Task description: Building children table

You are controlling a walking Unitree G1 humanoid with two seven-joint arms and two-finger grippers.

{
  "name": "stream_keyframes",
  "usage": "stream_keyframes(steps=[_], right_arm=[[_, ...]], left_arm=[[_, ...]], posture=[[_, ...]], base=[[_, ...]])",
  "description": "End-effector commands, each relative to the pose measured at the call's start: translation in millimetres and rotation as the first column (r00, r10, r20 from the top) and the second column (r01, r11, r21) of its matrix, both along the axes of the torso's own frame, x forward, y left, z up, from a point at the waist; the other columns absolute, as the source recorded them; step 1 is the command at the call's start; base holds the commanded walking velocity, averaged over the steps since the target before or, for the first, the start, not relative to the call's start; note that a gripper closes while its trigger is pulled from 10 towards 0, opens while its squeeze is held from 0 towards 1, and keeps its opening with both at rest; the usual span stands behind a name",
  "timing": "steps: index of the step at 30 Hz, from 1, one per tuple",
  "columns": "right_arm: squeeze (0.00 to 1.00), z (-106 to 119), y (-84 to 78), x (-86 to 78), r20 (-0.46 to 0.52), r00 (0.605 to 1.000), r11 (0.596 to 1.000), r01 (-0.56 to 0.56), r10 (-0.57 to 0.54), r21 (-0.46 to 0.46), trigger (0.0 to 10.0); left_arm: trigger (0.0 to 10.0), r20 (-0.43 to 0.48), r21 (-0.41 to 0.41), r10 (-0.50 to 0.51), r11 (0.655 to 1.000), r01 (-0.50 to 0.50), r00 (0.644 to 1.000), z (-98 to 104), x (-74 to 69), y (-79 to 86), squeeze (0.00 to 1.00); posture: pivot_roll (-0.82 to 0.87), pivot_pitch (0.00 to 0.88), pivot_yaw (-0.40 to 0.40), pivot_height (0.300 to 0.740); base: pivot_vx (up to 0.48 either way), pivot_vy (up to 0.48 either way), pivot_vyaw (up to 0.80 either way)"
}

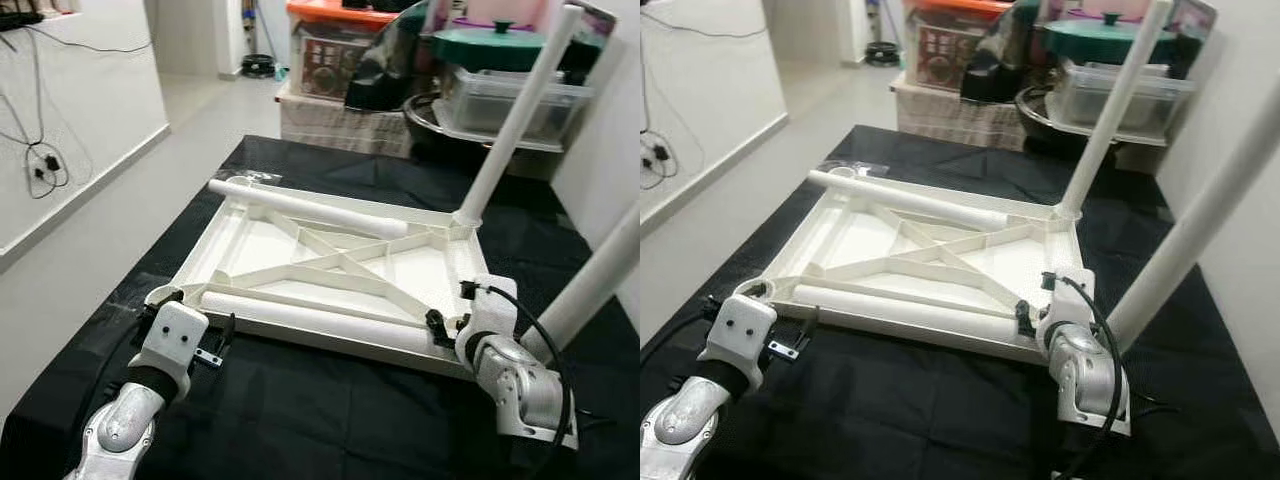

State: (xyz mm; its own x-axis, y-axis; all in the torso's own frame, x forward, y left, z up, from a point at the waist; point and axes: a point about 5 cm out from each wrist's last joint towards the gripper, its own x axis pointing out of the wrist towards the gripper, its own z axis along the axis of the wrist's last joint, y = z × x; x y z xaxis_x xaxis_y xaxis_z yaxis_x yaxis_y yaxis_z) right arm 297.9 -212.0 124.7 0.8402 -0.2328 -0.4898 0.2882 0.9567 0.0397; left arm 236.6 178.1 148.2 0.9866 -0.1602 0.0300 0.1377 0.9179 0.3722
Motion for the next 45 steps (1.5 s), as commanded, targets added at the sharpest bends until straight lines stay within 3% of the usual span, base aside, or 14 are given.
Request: stream_keyframes(steps=[1, 14, 23, 37, 40, 45], right_arm=[[0.00, 0, -3.5, -1.6, -0.003, 1.000, 1.000, 0.028, -0.028, -0.003, 10.0], [0.00, 30, 10.4, -8.4, 0.087, 0.996, 0.999, 0.034, -0.034, 0.001, 10.0], [0.00, 10, 5.9, -15.1, -0.023, 0.998, 0.997, 0.067, -0.066, 0.048, 10.0], [0.00, 7, 6.1, -32.8, -0.113, 0.991, 0.998, 0.070, -0.068, 0.008, 10.0], [0.00, 0, -2.6, -43.1, -0.152, 0.984, 0.996, 0.088, -0.089, -0.016, 10.0], [0.00, -4, -5.1, -44.7, -0.167, 0.981, 0.995, 0.094, -0.095, -0.011, 10.0]], left_arm=[[10.0, 0.001, 0.010, -0.006, 1.000, 0.006, 1.000, 1, -0.7, 0.5, 0.00], [10.0, 0.001, 0.009, -0.018, 1.000, 0.018, 1.000, 1, 1.6, -0.9, 0.00], [10.0, 0.002, 0.010, -0.024, 1.000, 0.024, 1.000, 1, 3.8, -1.7, 0.00], [10.0, -0.005, 0.011, -0.014, 1.000, 0.014, 1.000, -1, 2.0, -1.7, 0.00], [10.0, -0.008, 0.009, -0.012, 1.000, 0.012, 1.000, -2, 1.6, -1.2, 0.00], [10.0, -0.009, 0.008, -0.015, 1.000, 0.015, 1.000, -3, 2.0, -2.3, 0.00]], posture=[[-0.01, 0.000, -0.098, 0.740], [-0.04, 0.000, -0.083, 0.740], [-0.03, 0.000, -0.085, 0.740], [-0.05, 0.000, -0.103, 0.740], [-0.05, 0.000, -0.103, 0.740], [-0.06, 0.000, -0.098, 0.740]], base=[[0.000, 0.000, 0.00], [0.000, 0.000, 0.00], [0.000, 0.000, 0.00], [0.000, 0.000, 0.00], [0.000, 0.000, 0.00], [0.000, 0.000, 0.00]])
